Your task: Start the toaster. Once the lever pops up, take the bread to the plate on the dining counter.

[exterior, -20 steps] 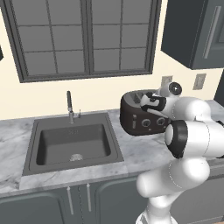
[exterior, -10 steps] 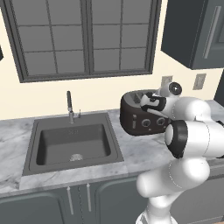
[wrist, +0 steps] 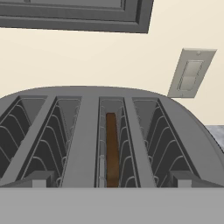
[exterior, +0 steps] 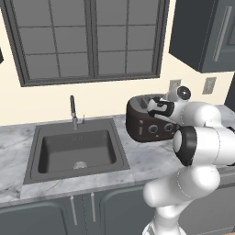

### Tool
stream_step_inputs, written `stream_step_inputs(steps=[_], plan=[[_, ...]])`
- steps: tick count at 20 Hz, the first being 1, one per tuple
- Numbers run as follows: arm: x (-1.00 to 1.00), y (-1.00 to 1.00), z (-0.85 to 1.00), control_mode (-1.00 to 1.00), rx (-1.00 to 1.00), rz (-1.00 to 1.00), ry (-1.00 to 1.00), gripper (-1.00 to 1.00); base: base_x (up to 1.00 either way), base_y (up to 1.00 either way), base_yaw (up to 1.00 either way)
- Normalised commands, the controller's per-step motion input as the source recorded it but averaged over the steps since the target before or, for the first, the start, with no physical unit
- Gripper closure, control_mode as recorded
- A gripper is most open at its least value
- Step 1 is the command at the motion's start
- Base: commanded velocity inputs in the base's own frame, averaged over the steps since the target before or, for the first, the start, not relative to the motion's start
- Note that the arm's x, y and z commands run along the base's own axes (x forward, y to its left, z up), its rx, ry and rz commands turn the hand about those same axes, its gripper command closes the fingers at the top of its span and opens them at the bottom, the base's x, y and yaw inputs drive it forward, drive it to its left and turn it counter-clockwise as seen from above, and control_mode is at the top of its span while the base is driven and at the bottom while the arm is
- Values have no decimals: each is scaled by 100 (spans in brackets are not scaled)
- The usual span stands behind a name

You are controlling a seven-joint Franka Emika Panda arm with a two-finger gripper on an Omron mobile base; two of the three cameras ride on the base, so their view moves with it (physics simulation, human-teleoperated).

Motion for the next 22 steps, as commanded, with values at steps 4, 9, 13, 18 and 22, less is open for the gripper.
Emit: stream_step_inputs(steps=[4,9,13,18,22], plan=[[0,0,0,-100,0,0,0,-100,0,0,0],[0,0,0,-100,0,0,0,-100,0,0,0],[0,0,0,-100,0,0,0,-100,0,0,0],[0,0,0,-100,0,0,0,-100,0,0,0],[0,0,0,-100,0,0,0,-100,0,0,0]])
